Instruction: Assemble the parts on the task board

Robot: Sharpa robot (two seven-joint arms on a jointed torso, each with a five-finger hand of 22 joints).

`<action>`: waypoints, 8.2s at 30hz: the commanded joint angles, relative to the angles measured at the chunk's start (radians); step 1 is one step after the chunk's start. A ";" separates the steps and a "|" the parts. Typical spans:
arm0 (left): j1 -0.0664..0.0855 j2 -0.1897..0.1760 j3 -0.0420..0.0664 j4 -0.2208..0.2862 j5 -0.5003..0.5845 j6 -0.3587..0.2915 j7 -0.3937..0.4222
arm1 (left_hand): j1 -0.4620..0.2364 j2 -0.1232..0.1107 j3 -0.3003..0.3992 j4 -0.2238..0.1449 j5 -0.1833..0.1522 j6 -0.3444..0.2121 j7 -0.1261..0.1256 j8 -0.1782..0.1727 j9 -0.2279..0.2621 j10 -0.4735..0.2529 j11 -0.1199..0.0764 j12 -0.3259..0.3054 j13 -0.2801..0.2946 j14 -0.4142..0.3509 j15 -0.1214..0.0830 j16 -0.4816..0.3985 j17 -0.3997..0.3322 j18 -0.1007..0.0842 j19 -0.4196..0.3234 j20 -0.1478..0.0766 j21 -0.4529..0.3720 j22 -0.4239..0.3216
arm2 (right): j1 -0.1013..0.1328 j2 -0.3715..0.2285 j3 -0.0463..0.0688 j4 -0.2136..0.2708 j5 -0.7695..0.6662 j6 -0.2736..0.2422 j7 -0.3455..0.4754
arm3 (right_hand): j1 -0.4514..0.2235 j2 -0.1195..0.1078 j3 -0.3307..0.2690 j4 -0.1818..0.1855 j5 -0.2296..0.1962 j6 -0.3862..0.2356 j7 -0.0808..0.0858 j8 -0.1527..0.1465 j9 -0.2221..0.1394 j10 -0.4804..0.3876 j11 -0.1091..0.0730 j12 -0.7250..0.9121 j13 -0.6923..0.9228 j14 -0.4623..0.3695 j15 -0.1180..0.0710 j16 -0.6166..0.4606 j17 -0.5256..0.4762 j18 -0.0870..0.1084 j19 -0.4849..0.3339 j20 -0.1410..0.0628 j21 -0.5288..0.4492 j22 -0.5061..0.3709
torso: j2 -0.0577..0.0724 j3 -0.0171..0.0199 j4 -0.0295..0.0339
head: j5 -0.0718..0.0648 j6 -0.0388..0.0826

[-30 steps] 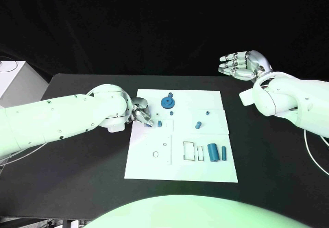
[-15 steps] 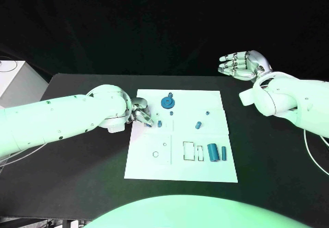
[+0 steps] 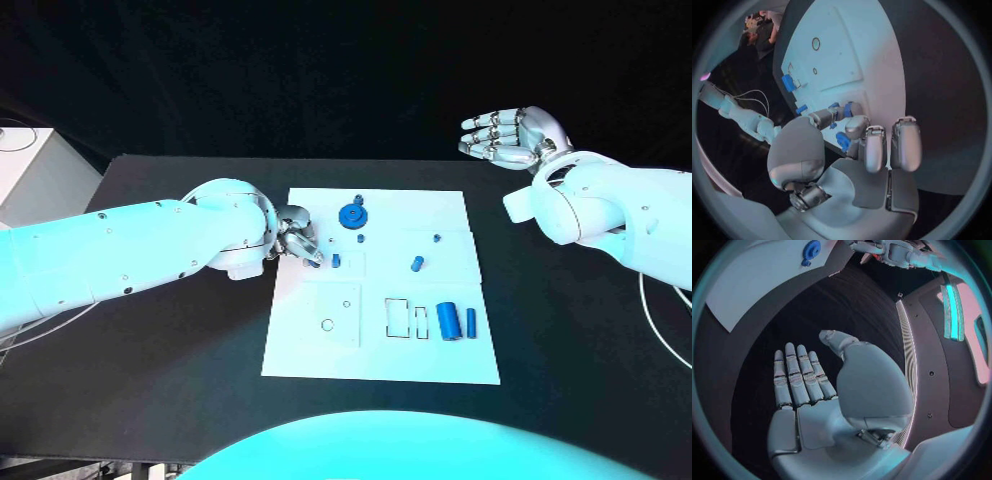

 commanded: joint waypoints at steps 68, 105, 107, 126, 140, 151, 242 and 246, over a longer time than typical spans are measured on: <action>-0.004 0.004 -0.002 -0.005 0.014 0.013 -0.008 | -0.001 0.034 0.072 -0.120 -0.006 -0.008 -0.013 -0.002 -0.012 0.001 -0.006 0.000 0.015 0.102 -0.008 0.001 0.248 -0.014 0.000 -0.002 -0.008 0.049 | -0.003 -0.002 -0.001 0.001 -0.003 0.030 0.005 | -0.006 0.004 -0.009 -0.003 0.010 0.012 0.080 -0.005 -0.002 -0.005 0.003 -0.002 -0.001 -0.004 0.007 -0.009 -0.005 -0.005 -0.012 -0.001 -0.004 -0.007 | 0.000 0.0004 -0.0003 | -0.004 0.000; -0.005 0.003 -0.002 -0.002 0.009 0.045 -0.008 | 0.019 0.047 0.101 -0.140 -0.007 -0.008 -0.008 0.002 -0.011 -0.001 -0.002 -0.005 0.009 0.102 -0.005 0.001 0.249 -0.014 0.000 -0.002 -0.006 0.051 | -0.003 -0.002 -0.001 0.000 -0.003 0.031 0.005 | -0.006 0.005 -0.011 -0.003 0.011 0.013 0.080 -0.006 -0.002 -0.005 0.003 -0.002 -0.001 -0.005 0.007 -0.009 -0.006 -0.006 -0.013 -0.001 -0.004 -0.009 | 0.000 0.0003 -0.0005 | -0.006 0.000; -0.005 0.004 -0.002 -0.002 0.009 0.045 -0.008 | 0.019 0.047 0.101 -0.140 -0.007 -0.008 -0.008 0.002 -0.011 0.000 -0.002 -0.005 0.010 0.102 -0.004 0.002 0.250 -0.014 0.000 -0.002 -0.006 0.051 | -0.003 -0.002 -0.001 0.000 -0.003 0.031 0.005 | -0.006 0.005 -0.011 -0.003 0.011 0.013 0.080 -0.006 -0.002 -0.005 0.003 -0.002 -0.001 -0.005 0.007 -0.009 -0.006 -0.006 -0.013 -0.001 -0.004 -0.009 | 0.000 0.0002 -0.0004 | -0.006 0.000; -0.005 0.004 -0.002 -0.009 0.032 0.024 -0.006 | -0.092 0.007 -0.009 -0.041 -0.026 -0.004 -0.011 -0.004 -0.021 -0.008 -0.001 -0.013 -0.005 0.099 -0.003 -0.004 0.239 -0.012 -0.006 0.003 -0.014 0.044 | -0.003 -0.002 -0.001 -0.001 -0.002 0.029 0.004 | -0.007 0.007 -0.014 -0.003 0.012 0.015 0.080 -0.007 -0.003 -0.004 0.003 -0.002 -0.001 -0.005 0.007 -0.009 -0.009 -0.006 -0.014 -0.001 -0.004 -0.013 | 0.000 0.0007 -0.0008 | -0.008 0.000; -0.005 0.004 -0.002 -0.011 0.034 0.029 -0.005 | -0.107 -0.009 -0.084 -0.010 -0.030 0.005 -0.013 -0.007 -0.027 -0.007 -0.002 -0.007 0.003 0.100 -0.004 -0.002 0.242 -0.012 -0.004 0.002 -0.015 0.045 | -0.003 -0.002 -0.001 -0.002 -0.002 0.031 0.003 | -0.007 0.008 -0.014 -0.003 0.012 0.015 0.081 -0.008 -0.004 -0.004 0.003 -0.002 -0.001 -0.005 0.007 -0.010 -0.010 -0.006 -0.017 -0.001 -0.004 -0.015 | 0.000 0.0006 -0.0002 | -0.008 0.000; -0.005 0.004 -0.002 -0.012 0.034 0.033 -0.005 | -0.105 -0.014 -0.108 -0.003 -0.031 0.007 -0.014 -0.008 -0.029 -0.006 -0.002 -0.006 0.005 0.101 -0.004 -0.001 0.244 -0.013 -0.004 0.002 -0.015 0.046 | -0.003 -0.002 -0.001 -0.002 -0.002 0.033 0.002 | -0.008 0.009 -0.015 -0.002 0.012 0.017 0.081 -0.008 -0.003 -0.004 0.003 -0.002 -0.001 -0.006 0.007 -0.010 -0.011 -0.006 -0.018 -0.001 -0.004 -0.016 | 0.000 0.0007 -0.0007 | -0.009 0.000; -0.004 0.001 0.000 0.003 0.006 0.038 -0.005 | 0.027 0.032 0.108 -0.146 -0.020 0.019 -0.017 0.027 -0.015 0.025 -0.008 0.008 0.028 0.106 -0.006 0.008 0.263 -0.017 0.011 0.000 -0.001 0.070 | -0.007 -0.002 -0.003 -0.004 -0.002 0.043 -0.003 | -0.008 0.011 -0.016 -0.002 0.013 0.023 0.081 -0.008 -0.003 -0.002 0.003 -0.002 0.000 -0.006 0.008 -0.010 -0.013 -0.007 -0.021 -0.001 -0.004 -0.019 | 0.000 0.0002 -0.0003 | -0.013 0.000; -0.004 0.001 0.000 0.003 0.006 0.045 -0.006 | 0.031 0.032 0.108 -0.148 -0.019 0.020 -0.018 0.026 -0.016 0.024 -0.009 0.006 0.024 0.106 -0.007 0.008 0.263 -0.018 0.012 0.000 0.000 0.071 | -0.007 -0.002 -0.003 -0.004 -0.002 0.043 -0.002 | -0.008 0.011 -0.016 -0.002 0.013 0.023 0.081 -0.008 -0.003 -0.002 0.003 -0.002 0.000 -0.006 0.008 -0.010 -0.013 -0.007 -0.021 -0.001 -0.004 -0.019 | 0.000 0.0003 -0.0004 | -0.013 0.000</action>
